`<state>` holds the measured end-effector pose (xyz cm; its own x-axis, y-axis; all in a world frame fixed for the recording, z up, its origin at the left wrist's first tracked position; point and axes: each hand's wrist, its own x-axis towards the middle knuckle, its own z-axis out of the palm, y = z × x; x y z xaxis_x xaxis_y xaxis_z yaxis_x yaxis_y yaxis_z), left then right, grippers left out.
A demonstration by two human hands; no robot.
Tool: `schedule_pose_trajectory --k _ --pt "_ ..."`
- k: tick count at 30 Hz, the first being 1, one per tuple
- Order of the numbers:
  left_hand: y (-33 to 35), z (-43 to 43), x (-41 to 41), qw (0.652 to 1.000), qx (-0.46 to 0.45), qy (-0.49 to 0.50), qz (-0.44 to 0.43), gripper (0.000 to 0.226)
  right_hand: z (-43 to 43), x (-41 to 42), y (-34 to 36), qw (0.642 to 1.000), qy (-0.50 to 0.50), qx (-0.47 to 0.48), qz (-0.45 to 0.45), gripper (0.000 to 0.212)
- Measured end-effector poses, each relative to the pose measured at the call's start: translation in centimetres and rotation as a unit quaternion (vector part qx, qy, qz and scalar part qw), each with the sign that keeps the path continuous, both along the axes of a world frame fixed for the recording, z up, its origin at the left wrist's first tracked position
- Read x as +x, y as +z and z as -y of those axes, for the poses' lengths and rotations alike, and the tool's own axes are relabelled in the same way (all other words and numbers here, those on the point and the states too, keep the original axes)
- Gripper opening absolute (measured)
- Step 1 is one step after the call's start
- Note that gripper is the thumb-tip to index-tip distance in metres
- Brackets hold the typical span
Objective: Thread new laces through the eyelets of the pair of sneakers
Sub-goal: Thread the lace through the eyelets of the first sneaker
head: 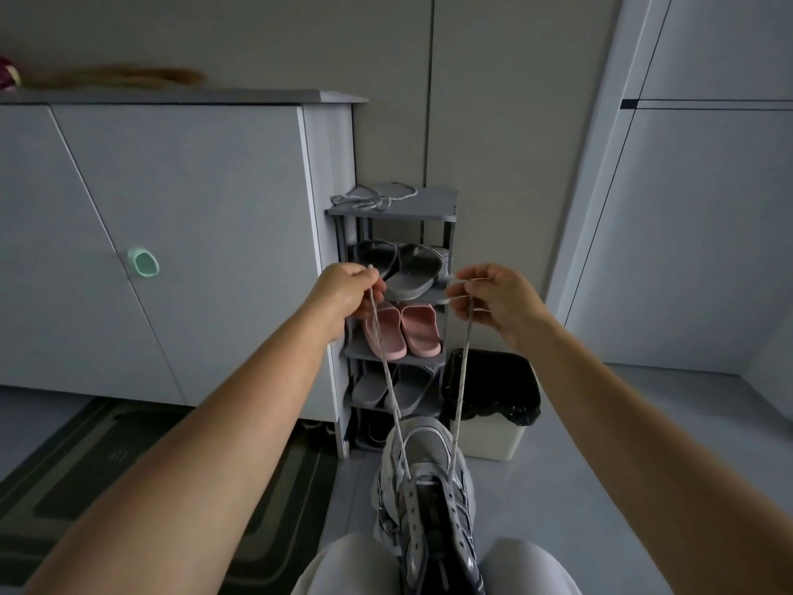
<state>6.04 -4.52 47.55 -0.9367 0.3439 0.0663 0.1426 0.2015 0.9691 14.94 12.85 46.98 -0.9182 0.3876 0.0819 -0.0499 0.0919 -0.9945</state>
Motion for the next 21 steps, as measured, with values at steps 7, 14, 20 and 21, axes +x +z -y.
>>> schedule_pose_trajectory --k 7,14,20,21 --pt "0.1 -0.2 0.7 0.999 0.003 -0.036 0.0 0.018 0.5 -1.2 0.0 1.0 -0.005 0.017 0.009 0.009" --pt "1.2 -1.1 -0.2 0.999 0.019 -0.045 -0.015 0.019 0.0 -2.8 -0.9 0.999 -0.033 0.017 0.029 0.024" --pt "0.0 -2.5 -1.4 0.998 0.034 -0.053 -0.002 0.016 -0.9 -4.9 -1.7 0.997 -0.077 -0.011 0.025 0.018" --pt "-0.3 -2.6 -1.6 0.998 0.035 -0.051 0.003 0.016 -1.1 -5.2 -1.8 0.996 -0.079 -0.017 0.023 0.019"
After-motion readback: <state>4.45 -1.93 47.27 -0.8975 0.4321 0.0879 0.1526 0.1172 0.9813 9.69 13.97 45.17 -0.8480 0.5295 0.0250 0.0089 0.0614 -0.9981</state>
